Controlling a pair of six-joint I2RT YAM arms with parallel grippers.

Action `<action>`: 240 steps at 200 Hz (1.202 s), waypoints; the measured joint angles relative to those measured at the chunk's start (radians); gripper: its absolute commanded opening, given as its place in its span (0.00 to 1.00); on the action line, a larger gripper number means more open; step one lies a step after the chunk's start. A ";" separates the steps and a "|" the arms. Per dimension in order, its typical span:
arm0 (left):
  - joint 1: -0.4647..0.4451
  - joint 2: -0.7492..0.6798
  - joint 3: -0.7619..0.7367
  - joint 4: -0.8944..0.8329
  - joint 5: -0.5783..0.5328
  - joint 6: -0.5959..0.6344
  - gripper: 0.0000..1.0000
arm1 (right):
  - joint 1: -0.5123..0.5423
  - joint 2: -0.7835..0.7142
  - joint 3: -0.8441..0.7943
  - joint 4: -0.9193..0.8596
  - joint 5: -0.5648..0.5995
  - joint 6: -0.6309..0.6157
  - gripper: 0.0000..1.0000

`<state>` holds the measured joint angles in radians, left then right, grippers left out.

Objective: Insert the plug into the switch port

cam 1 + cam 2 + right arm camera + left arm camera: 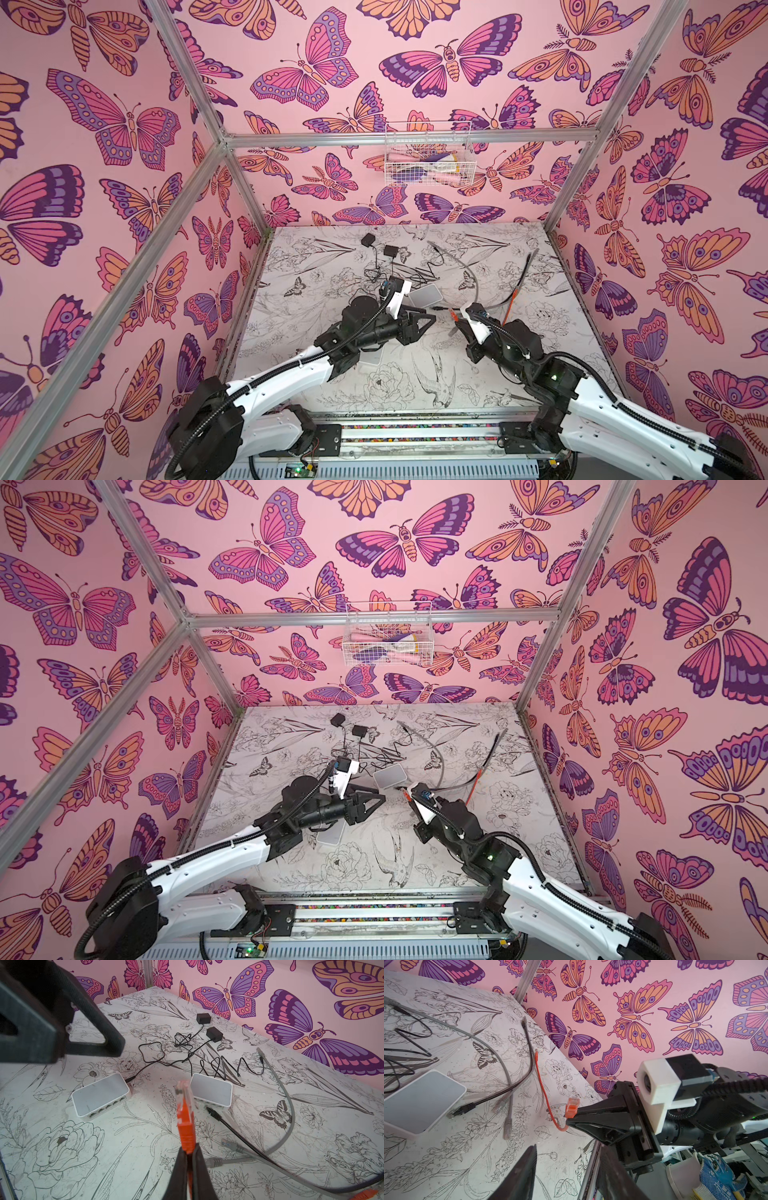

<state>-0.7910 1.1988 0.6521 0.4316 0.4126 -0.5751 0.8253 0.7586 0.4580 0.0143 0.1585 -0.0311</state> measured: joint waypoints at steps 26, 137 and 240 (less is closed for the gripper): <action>-0.021 0.030 0.018 0.012 0.000 0.000 0.53 | 0.006 0.003 0.000 0.006 0.009 -0.002 0.00; -0.070 0.188 0.107 0.025 -0.025 0.009 0.45 | 0.052 0.022 0.001 0.015 0.013 -0.003 0.00; -0.079 0.222 0.124 0.021 -0.049 0.024 0.01 | 0.074 0.043 0.002 0.026 0.043 0.001 0.00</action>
<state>-0.8700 1.4204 0.7761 0.4526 0.3637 -0.5507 0.8993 0.8021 0.4595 0.0399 0.2016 -0.0303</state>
